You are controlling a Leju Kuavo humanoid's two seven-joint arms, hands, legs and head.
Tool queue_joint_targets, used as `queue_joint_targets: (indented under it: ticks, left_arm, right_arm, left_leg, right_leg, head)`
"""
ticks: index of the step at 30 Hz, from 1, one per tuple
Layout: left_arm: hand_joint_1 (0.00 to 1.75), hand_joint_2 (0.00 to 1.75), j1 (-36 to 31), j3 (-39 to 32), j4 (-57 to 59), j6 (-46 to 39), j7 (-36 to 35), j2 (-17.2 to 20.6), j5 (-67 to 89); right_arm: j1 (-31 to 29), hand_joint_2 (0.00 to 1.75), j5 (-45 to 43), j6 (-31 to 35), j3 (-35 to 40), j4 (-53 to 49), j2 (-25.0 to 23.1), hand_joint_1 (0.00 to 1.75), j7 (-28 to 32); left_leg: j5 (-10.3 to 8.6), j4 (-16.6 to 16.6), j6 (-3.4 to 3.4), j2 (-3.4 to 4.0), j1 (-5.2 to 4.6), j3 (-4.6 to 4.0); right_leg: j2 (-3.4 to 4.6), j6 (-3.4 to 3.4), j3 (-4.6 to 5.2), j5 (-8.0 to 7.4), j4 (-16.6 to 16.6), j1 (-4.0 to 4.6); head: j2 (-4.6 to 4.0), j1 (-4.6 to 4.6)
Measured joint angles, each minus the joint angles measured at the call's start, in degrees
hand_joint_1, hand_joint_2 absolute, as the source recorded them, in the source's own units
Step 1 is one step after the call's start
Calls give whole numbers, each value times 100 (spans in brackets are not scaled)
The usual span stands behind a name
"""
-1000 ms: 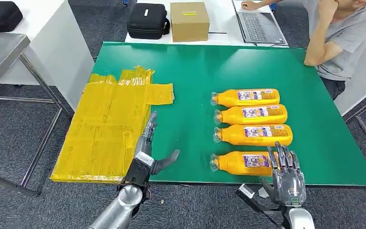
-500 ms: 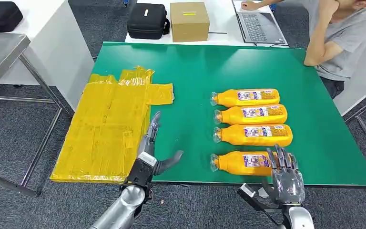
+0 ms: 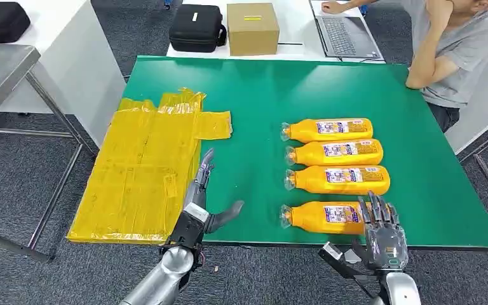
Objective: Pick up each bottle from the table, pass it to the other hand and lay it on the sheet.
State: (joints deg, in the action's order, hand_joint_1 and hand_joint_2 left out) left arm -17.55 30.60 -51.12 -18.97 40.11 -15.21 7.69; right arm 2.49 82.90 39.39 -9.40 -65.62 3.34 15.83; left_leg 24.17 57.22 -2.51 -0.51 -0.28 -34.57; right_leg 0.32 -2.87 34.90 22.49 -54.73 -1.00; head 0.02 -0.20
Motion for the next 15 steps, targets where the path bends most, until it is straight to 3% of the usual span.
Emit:
queue_joint_targets:
  ticks: [15]
  left_arm:
    - [0,175,-84,83,61,39,2,-52,-9]
  right_arm:
    - [-264,175,-127,59,-15,437,201,0,-57]
  left_leg:
    - [0,0,0,0,0,1]
  right_leg:
    - [0,0,0,0,1,0]
  head:
    - [-2,0]
